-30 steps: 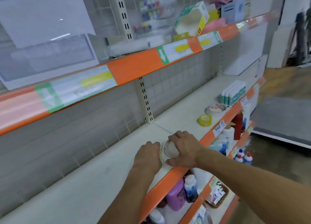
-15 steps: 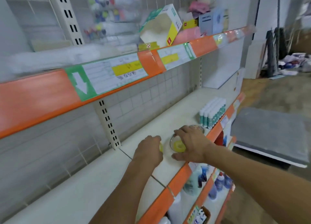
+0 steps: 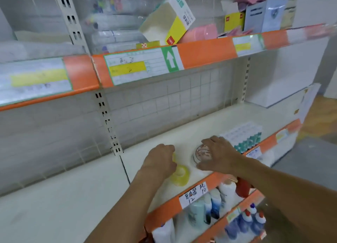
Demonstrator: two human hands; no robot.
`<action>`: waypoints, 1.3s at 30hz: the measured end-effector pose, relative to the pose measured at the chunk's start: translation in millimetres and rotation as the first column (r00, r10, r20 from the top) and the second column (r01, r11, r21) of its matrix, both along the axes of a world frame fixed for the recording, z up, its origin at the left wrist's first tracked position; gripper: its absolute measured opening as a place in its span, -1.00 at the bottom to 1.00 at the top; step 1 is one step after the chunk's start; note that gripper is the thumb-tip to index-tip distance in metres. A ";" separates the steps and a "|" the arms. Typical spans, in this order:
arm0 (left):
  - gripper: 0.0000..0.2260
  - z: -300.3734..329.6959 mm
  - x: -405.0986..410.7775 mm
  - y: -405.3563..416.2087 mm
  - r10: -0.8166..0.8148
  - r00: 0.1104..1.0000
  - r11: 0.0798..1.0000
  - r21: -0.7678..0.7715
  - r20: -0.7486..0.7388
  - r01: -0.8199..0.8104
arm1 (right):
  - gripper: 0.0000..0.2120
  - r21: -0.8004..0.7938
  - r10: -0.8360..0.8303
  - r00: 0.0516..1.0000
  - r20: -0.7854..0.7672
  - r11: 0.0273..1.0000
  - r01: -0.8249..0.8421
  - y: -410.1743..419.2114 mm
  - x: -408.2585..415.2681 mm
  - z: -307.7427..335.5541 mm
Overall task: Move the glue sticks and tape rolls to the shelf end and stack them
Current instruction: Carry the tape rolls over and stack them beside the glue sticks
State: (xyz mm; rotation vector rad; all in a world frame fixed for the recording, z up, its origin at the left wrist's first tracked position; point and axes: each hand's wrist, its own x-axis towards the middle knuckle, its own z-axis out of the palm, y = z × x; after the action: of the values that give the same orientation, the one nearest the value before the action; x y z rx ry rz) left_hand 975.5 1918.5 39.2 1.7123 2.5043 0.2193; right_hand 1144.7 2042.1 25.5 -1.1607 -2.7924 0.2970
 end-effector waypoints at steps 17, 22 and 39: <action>-0.58 -6.2 67.7 1.4 0.309 0.950 0.951 -0.024 0.040 -0.308 | -0.09 -0.079 0.334 0.941 -0.058 0.938 -0.338 43.8 12.3 -11.7; -0.53 -8.6 66.5 1.4 0.336 0.937 0.942 -0.033 0.099 -0.334 | -0.13 -0.102 0.357 0.929 -0.095 0.925 -0.366 44.4 8.9 -12.9; -0.53 -16.1 71.9 7.2 0.395 0.906 0.918 -0.030 0.151 -0.395 | -0.10 -0.139 0.359 0.925 -0.126 0.917 -0.375 39.8 11.9 -11.5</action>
State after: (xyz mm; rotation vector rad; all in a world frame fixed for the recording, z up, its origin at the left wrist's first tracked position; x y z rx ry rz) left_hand 1047.4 1925.7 23.1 1.1159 2.7023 0.3690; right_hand 1156.6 2081.9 14.0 -0.6108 -2.9257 0.6035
